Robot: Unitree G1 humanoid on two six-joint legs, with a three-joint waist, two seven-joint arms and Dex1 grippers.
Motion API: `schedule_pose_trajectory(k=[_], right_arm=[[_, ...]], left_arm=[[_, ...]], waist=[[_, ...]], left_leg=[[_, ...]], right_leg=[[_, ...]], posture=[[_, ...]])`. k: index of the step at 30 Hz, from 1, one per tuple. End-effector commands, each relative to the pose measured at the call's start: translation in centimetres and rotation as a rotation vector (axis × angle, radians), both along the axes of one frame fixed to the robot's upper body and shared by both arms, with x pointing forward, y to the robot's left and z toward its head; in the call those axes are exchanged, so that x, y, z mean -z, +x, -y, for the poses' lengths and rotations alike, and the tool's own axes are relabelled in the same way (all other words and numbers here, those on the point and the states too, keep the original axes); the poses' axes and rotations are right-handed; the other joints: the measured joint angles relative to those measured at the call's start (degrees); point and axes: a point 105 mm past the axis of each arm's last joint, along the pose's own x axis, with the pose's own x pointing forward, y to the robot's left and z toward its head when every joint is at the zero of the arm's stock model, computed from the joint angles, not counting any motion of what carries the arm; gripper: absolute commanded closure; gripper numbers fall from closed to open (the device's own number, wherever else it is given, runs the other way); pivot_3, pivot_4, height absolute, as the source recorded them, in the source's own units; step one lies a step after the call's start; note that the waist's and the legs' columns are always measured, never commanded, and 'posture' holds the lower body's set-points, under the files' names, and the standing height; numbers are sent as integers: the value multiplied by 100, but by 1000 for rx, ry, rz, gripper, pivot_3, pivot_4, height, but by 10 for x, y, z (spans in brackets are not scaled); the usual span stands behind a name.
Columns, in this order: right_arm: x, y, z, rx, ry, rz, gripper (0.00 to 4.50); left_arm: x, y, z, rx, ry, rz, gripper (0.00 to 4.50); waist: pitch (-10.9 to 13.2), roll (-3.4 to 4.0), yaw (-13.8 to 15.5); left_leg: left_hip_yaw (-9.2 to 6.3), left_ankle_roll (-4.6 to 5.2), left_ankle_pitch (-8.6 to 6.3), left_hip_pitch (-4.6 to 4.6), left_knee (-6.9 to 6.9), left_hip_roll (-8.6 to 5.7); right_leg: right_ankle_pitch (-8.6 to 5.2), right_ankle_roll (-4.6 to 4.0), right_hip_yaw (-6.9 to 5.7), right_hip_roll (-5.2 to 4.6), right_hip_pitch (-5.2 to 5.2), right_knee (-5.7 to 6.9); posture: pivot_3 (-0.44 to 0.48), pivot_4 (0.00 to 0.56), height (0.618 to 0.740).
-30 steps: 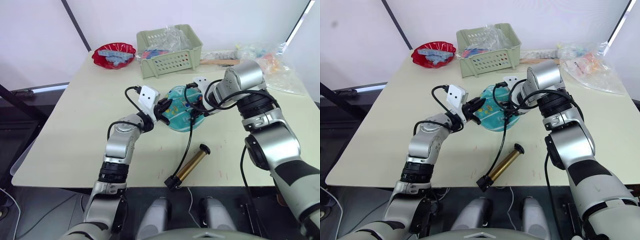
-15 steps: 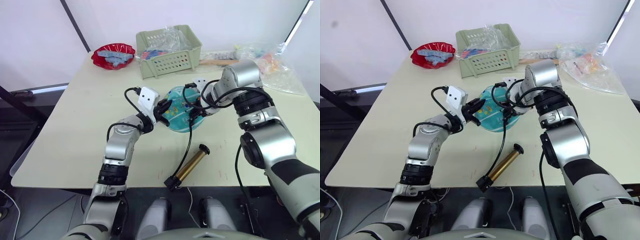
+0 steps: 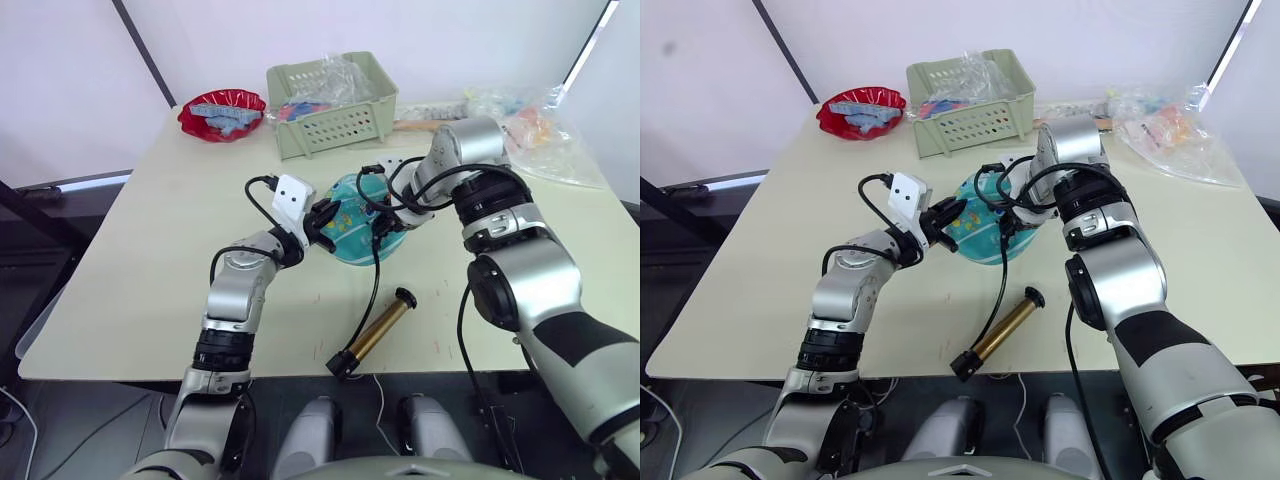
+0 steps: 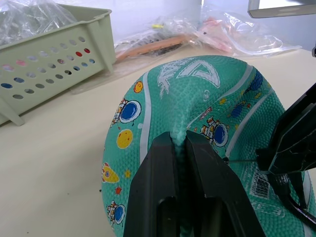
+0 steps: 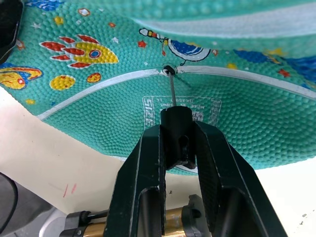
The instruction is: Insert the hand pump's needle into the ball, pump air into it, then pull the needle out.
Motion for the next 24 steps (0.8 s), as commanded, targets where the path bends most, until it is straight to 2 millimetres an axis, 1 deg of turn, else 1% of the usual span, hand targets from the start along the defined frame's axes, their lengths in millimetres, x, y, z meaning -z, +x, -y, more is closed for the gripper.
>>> schedule_pose_trajectory(k=[1,5,11,14,18,24], right_arm=[[-19,6,-33,-73,118,97,4167],[-13,9,-37,-74,111,102,4167],[-11,14,-42,-80,104,125,4167],[-12,14,-47,-111,91,138,4167],[-7,14,-49,-140,63,152,4167],[-9,14,-58,-160,75,166,4167]], left_arm=[[50,-20,37,164,22,-206,4463],[51,-21,39,172,20,-213,4463],[57,-23,39,173,8,-245,4463],[60,-22,38,173,16,-254,4463],[62,-21,38,174,22,-260,4463],[64,-22,40,191,23,-271,4463]], waist=[[0,0,-15],[-6,0,-60],[-52,-2,-82],[-67,-1,-84],[-81,1,-87],[-112,-5,-88]], left_leg=[[-1,0,0,20,-6,0],[-8,0,-1,58,-15,2],[-14,0,-1,64,-19,6],[-22,0,-1,68,-20,8],[-32,0,-1,72,-22,9],[-48,-1,-2,81,-30,10]], right_leg=[[-3,-3,0,0,20,-1],[-15,-3,-9,0,61,-5],[-22,-1,-11,5,63,-5],[-26,0,-12,7,64,-4],[-30,2,-12,9,65,-4],[-33,1,-12,12,67,-3]], posture=[[0,150,740],[0,150,740],[0,150,740],[0,150,740],[0,150,740],[0,150,740]])
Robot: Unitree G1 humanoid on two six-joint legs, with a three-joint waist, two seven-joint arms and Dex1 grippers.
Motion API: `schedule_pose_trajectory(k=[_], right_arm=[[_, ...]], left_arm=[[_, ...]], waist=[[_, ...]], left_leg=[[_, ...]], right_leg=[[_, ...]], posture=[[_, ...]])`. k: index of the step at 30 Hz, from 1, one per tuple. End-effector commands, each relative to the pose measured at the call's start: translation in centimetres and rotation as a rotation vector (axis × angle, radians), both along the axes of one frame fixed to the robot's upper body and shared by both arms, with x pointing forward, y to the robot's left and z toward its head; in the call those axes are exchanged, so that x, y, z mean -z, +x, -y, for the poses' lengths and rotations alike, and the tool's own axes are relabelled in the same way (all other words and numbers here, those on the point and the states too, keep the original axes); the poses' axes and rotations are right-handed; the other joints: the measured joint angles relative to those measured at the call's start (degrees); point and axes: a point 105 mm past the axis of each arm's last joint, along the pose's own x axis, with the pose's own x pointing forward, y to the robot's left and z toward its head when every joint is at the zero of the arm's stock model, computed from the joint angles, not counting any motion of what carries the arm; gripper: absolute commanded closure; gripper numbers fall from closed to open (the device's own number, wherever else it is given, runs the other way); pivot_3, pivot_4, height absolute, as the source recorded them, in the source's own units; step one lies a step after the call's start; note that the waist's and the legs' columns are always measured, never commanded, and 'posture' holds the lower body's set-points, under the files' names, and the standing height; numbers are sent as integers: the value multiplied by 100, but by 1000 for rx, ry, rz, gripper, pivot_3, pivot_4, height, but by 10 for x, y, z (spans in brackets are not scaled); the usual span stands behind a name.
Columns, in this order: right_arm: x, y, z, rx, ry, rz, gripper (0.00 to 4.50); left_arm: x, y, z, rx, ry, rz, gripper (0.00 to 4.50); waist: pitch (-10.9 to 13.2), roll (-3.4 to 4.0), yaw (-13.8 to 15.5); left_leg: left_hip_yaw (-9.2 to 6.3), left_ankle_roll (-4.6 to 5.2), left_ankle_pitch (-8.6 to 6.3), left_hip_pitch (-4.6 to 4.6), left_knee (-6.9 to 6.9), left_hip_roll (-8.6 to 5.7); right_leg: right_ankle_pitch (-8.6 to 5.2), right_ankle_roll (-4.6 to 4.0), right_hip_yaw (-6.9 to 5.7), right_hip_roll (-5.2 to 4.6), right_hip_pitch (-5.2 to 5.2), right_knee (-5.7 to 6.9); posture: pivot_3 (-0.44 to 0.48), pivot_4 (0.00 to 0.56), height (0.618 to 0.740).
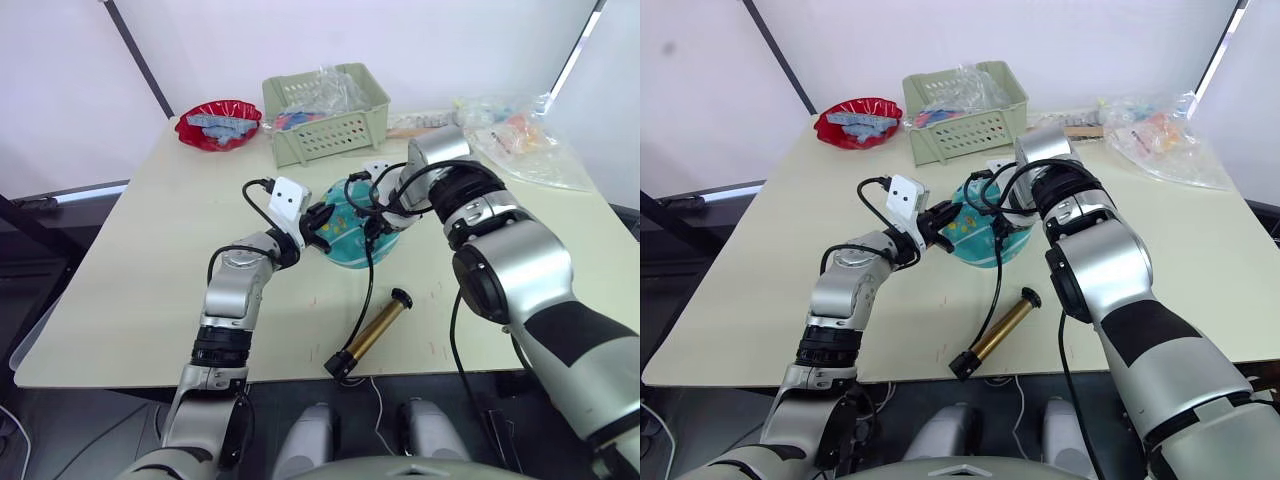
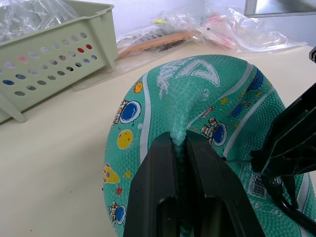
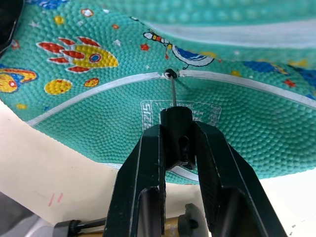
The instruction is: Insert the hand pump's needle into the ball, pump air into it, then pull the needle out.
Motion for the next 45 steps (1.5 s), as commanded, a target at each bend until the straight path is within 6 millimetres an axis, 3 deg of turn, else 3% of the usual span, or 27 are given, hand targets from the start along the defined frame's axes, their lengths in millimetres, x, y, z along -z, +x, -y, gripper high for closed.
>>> schedule_pose_trajectory(k=[1,11,21,30,41,45], right_arm=[[-27,6,-42,-108,127,152,4167],[-31,10,-51,-138,130,213,4167],[-23,14,-47,-258,63,266,4167],[-27,6,-67,-357,60,303,4167],[-21,4,-75,-358,74,306,4167],[-26,11,-78,-330,108,380,4167]], left_arm=[[51,-28,50,224,6,-214,4463],[58,-42,60,296,12,-237,4463],[61,-44,60,310,23,-243,4463],[64,-48,62,322,24,-247,4463],[67,-52,63,333,22,-253,4463],[65,-51,64,330,14,-250,4463]], waist=[[-3,0,0],[-8,-7,-19],[-14,-14,-67],[-22,-6,-105],[-26,-6,-132],[-28,-7,-140]], left_leg=[[-1,0,0,3,-4,0],[-10,-2,-1,77,-44,1],[-29,-4,-2,80,-45,0],[-49,-8,-4,81,-48,-1],[-64,-19,-11,84,-54,-3],[-70,-27,-16,86,-56,-4]], right_leg=[[-1,-1,1,1,1,0],[-34,-16,3,2,48,0],[-36,-18,-7,6,53,0],[-40,-24,-17,8,54,0],[-45,-28,-21,9,55,0],[-52,-39,-23,9,55,0]], posture=[[0,150,740],[0,150,740],[0,150,740],[0,150,740],[0,150,740],[0,150,740]])
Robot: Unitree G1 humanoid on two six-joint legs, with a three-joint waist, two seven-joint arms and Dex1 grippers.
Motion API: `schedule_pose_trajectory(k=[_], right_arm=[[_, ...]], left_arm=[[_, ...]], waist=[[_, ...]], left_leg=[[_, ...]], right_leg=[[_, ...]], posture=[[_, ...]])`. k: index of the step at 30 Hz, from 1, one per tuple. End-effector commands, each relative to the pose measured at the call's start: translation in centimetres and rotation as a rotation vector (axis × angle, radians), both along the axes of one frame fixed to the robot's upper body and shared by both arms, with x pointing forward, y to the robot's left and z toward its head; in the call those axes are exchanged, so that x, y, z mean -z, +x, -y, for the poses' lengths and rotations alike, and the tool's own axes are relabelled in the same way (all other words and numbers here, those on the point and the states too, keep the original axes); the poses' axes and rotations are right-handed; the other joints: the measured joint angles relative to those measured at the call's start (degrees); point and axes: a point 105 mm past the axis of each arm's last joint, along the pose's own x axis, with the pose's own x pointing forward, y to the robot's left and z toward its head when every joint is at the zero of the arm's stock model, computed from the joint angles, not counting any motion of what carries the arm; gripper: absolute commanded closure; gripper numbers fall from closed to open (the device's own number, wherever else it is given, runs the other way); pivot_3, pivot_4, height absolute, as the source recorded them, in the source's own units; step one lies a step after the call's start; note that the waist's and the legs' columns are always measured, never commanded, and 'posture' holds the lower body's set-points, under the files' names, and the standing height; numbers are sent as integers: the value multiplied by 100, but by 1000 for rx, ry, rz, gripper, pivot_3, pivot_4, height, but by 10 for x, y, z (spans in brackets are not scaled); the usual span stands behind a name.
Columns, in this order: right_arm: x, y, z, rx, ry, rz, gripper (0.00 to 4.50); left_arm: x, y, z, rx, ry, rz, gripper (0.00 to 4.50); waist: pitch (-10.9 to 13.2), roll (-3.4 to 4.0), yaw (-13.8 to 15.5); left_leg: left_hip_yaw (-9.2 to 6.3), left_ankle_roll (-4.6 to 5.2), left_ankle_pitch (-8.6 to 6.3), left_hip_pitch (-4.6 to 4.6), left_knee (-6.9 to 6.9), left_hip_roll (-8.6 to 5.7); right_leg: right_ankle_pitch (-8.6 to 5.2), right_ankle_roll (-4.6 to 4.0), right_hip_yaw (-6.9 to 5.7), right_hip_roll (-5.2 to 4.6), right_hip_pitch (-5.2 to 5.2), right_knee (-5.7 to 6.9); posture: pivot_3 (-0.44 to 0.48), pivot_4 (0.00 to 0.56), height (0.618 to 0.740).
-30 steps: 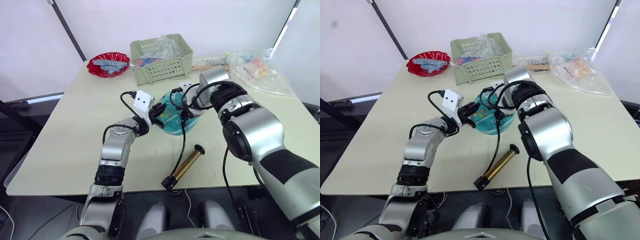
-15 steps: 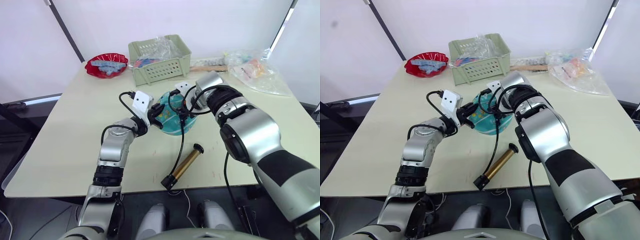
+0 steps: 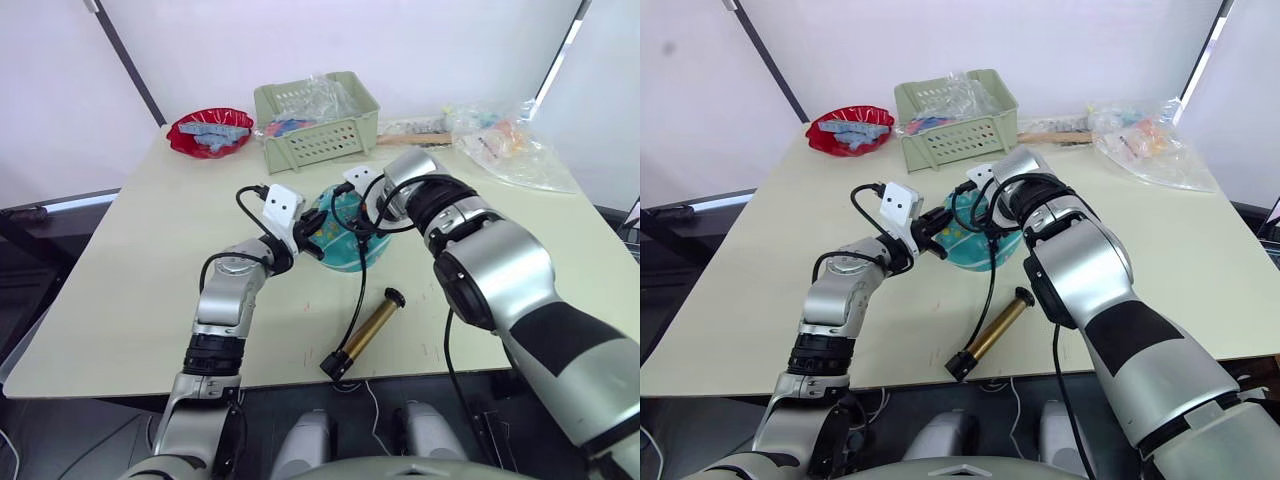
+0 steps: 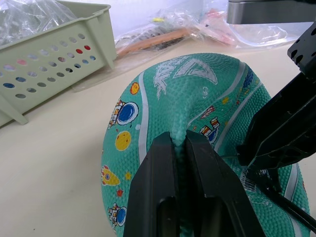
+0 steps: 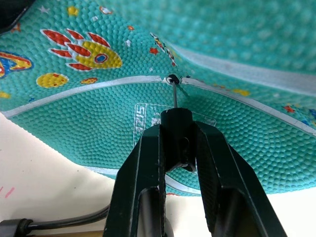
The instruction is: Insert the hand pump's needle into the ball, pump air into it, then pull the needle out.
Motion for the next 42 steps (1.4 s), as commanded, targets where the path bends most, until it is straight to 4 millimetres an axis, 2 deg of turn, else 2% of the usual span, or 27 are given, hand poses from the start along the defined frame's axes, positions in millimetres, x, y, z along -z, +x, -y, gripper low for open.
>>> schedule_pose_trajectory(k=[1,9,13,22,29,40,42], right_arm=[[-40,7,-62,-147,223,244,4167],[-25,3,-57,-65,263,149,4167],[-22,5,-56,-55,259,154,4167],[-23,12,-48,-245,82,305,4167],[-26,12,-30,-239,120,217,4167],[-20,12,-22,-228,112,193,4167],[-18,11,-21,-238,104,181,4167]], left_arm=[[56,-43,74,340,-27,-247,4463],[58,-46,76,351,-27,-251,4463],[58,-47,75,355,-28,-253,4463],[59,-41,70,317,-21,-247,4463],[60,-36,63,295,-21,-240,4463],[56,-37,68,331,-33,-219,4463],[50,-37,70,345,-52,-199,4463]], waist=[[-2,-1,-3],[-3,-1,-14],[-4,-2,-17],[-6,-1,-19],[15,14,-5],[43,35,6],[44,36,7]], left_leg=[[-3,0,0,2,-1,0],[-14,-5,-3,27,-7,0],[-13,-6,-4,47,-17,4],[-14,-8,-5,61,-23,4],[-30,-9,-5,64,-26,2],[-89,-9,-5,61,-28,-50],[-90,-9,-5,61,-29,-52]], right_leg=[[-4,-7,-1,1,1,0],[-9,-15,-1,5,21,0],[-16,-24,-1,3,40,0],[-21,-28,-1,3,48,0],[-29,-17,-2,-6,54,1],[-32,-11,-4,-28,54,1],[-33,-11,-6,-31,54,1]], posture=[[0,150,740],[0,150,740],[0,150,740],[0,150,740],[0,150,740],[0,150,740],[0,150,740]])
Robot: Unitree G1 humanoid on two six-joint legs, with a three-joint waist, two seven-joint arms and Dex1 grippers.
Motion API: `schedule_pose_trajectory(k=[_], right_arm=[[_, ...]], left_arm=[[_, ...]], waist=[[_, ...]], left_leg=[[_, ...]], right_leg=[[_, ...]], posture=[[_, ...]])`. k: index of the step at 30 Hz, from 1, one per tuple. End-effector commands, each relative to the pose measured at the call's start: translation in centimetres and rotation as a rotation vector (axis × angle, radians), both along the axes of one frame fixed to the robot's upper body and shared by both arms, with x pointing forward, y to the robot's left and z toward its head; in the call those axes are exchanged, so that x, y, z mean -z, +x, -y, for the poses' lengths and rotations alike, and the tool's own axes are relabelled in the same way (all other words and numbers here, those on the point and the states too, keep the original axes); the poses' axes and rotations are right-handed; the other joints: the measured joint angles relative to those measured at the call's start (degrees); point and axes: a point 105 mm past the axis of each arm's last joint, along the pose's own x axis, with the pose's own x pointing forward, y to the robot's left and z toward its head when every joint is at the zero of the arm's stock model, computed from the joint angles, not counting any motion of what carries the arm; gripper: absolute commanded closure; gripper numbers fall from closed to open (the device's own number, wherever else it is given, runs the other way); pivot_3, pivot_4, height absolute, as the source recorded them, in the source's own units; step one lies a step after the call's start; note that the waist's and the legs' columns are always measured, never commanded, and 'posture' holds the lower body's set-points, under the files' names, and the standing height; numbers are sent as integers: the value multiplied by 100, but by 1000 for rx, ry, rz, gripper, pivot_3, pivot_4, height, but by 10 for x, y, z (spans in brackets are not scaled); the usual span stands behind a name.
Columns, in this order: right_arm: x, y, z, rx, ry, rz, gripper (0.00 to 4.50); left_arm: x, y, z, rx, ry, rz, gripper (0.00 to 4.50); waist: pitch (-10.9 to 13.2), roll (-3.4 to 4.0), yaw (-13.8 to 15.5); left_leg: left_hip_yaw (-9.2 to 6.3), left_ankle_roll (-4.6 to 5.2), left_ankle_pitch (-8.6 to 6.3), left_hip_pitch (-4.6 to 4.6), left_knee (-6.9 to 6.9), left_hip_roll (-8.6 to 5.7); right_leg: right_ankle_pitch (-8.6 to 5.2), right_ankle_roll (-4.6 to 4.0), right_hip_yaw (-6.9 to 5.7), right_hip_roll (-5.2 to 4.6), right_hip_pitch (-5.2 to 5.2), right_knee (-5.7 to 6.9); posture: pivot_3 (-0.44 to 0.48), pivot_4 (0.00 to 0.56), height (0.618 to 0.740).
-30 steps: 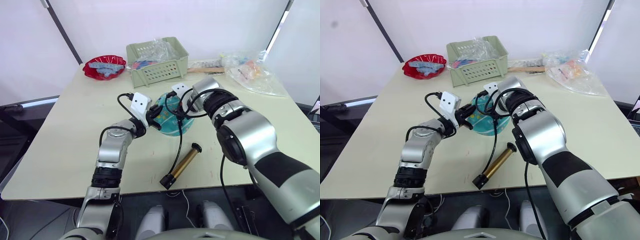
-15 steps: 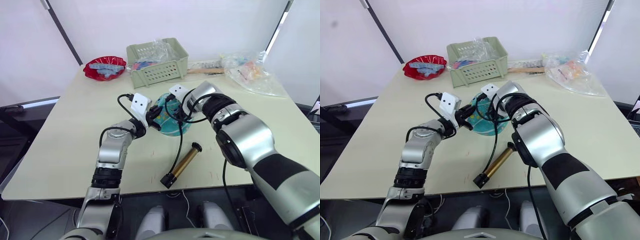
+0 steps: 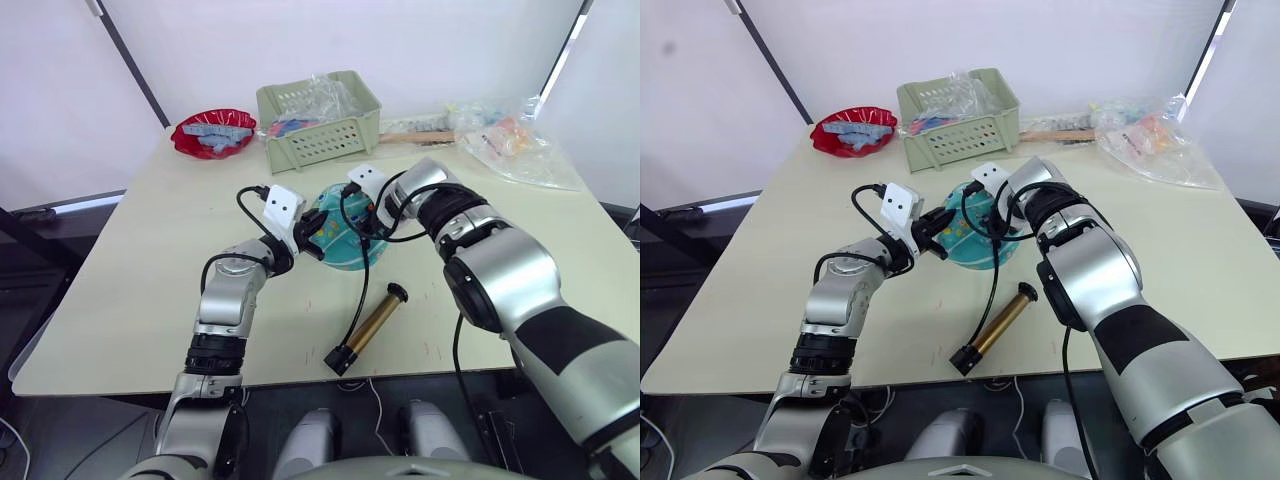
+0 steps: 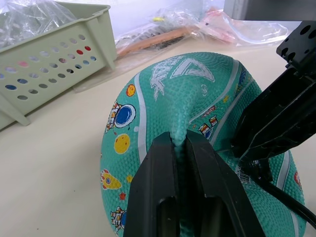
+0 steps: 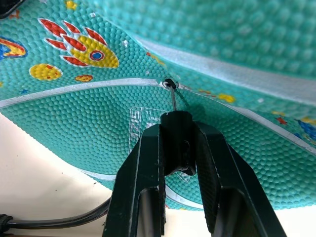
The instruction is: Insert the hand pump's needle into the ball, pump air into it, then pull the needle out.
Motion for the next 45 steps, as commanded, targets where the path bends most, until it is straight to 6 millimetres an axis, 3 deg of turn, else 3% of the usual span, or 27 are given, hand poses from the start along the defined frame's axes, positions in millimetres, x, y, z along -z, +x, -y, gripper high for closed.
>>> schedule_pose_trajectory(k=[1,24,32,33,40,45], right_arm=[[-22,1,-31,-111,61,117,4167],[-17,-5,-28,-128,13,79,4167],[-23,-4,-18,-130,2,73,4167],[-23,-3,-17,-130,2,73,3145],[-29,-6,-5,-118,15,52,176],[-38,-11,14,-108,38,67,79]], left_arm=[[47,-37,69,334,-53,-208,4463],[55,-33,58,300,-30,-218,4463],[59,-27,49,250,-21,-217,4463],[60,-26,48,245,-20,-216,4500],[61,-20,45,218,-7,-196,4500],[62,-17,42,204,-7,-190,4500]], waist=[[2,1,1],[19,11,30],[29,16,53],[36,24,64],[42,31,167],[58,36,235]], left_leg=[[0,0,0,0,0,-1],[-6,-1,-1,-7,-4,-8],[-10,-2,-1,-20,-4,-10],[-11,-2,-1,-22,-4,-11],[-41,-36,23,-83,-9,-37],[-65,-38,24,-104,-7,-50]], right_leg=[[0,0,0,-1,0,0],[-7,11,-5,-14,-2,0],[-8,12,-12,-18,-12,-1],[-8,12,-14,-19,-14,-1],[4,44,-37,-22,-67,-2],[-10,22,-35,-25,-66,0]], posture=[[0,150,740],[0,150,740],[0,150,740],[0,150,740],[0,150,740],[0,150,740]])
